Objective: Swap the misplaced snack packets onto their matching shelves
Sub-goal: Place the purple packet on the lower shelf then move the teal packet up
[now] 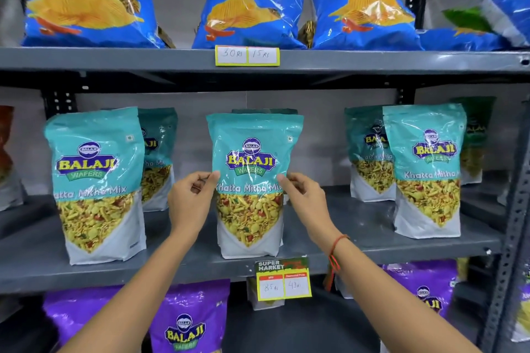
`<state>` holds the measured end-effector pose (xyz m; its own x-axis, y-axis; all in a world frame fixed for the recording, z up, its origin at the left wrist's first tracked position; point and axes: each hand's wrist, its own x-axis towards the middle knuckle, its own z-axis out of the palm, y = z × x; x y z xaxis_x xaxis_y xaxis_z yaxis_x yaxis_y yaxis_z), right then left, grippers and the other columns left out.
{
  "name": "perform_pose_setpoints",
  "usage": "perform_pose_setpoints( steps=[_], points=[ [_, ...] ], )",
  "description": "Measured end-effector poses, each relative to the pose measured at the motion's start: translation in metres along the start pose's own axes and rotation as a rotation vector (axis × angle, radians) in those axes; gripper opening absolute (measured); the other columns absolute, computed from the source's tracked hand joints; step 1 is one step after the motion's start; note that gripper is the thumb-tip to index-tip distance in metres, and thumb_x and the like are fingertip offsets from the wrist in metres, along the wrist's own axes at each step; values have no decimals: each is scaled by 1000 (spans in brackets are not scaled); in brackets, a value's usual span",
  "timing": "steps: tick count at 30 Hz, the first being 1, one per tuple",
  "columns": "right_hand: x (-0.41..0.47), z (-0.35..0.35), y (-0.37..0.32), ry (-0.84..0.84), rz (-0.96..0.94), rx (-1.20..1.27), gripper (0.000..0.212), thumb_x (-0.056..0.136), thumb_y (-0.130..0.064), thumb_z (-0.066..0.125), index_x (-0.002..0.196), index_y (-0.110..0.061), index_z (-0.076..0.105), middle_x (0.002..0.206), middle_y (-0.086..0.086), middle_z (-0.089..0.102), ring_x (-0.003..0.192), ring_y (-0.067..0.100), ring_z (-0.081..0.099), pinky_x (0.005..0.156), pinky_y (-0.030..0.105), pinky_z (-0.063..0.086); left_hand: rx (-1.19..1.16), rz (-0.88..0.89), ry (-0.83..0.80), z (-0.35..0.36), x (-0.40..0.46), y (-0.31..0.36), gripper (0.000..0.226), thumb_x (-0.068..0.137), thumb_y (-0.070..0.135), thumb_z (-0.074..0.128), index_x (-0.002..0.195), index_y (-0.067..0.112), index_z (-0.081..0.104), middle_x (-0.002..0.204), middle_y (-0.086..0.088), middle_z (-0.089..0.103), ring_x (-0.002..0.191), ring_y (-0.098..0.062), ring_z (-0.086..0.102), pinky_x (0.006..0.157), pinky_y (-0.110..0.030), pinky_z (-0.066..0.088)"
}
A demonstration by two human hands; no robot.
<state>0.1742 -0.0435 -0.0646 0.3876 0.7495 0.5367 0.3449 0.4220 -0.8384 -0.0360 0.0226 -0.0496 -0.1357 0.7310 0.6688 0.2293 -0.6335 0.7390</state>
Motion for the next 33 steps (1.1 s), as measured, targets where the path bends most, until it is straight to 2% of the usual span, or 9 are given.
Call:
perform_pose_setpoints(
  steps=[2,4,6,9,13,16,20,24,33],
  points=[
    [-6,-4,13,-132,108,13,64,74,-64,73,126,-29,60,119,-5,69,108,9,66,91,30,56,-83,-61,-129,-5,-4,-7,44,68,59,73,96,26,69,81,2,67,75,-12,59,70,-33,50],
    [-13,-9,28,-271,176,-93,89,59,-71,78,133,-33,49,132,-8,63,118,8,62,101,33,52,-86,-167,-347,-10,-10,-19,77,53,69,73,117,28,60,98,7,68,90,-9,63,80,-28,50],
    [-23,-12,34,-424,187,-258,86,61,-64,82,131,-34,41,131,-13,60,117,5,60,97,22,51,49,-266,-576,-14,-17,-36,103,44,71,78,133,31,46,121,10,63,110,-13,59,99,-35,47],
    [-30,-9,34,-527,119,-425,85,66,-53,85,134,-31,40,129,-14,60,115,6,59,91,17,48,239,-268,-753,-14,-29,-48,103,41,66,86,130,35,44,129,11,60,116,-11,58,103,-38,46],
    [-28,-5,33,-508,29,-485,92,62,-53,87,137,-28,42,133,-11,61,118,9,59,97,26,50,319,-218,-710,-5,-31,-47,92,36,66,87,117,36,54,118,12,67,108,-10,63,96,-40,52],
    [-23,-11,37,-473,56,-461,89,60,-49,89,135,-27,46,132,-10,64,117,10,61,97,27,52,327,-221,-687,5,-29,-45,98,28,74,83,113,34,57,116,12,69,106,-10,64,94,-40,54],
    [-10,-27,48,-420,131,-431,89,54,-46,92,129,-23,52,127,-6,67,113,10,64,100,35,54,308,-202,-674,28,-32,-36,93,35,65,87,118,32,57,119,12,67,107,-11,62,89,-32,53],
    [-4,-39,51,-412,173,-388,87,58,-36,93,133,-23,50,129,-4,67,114,11,64,102,34,53,284,-235,-694,46,-30,-34,96,39,60,89,123,30,55,126,8,65,110,-13,60,88,-29,50],
    [-7,-39,59,-413,213,-322,91,63,-37,91,138,-27,40,136,-5,60,122,14,60,100,28,50,289,-232,-716,48,-35,-36,104,44,59,88,133,28,44,137,5,58,120,-16,56,97,-34,49]
  ],
)
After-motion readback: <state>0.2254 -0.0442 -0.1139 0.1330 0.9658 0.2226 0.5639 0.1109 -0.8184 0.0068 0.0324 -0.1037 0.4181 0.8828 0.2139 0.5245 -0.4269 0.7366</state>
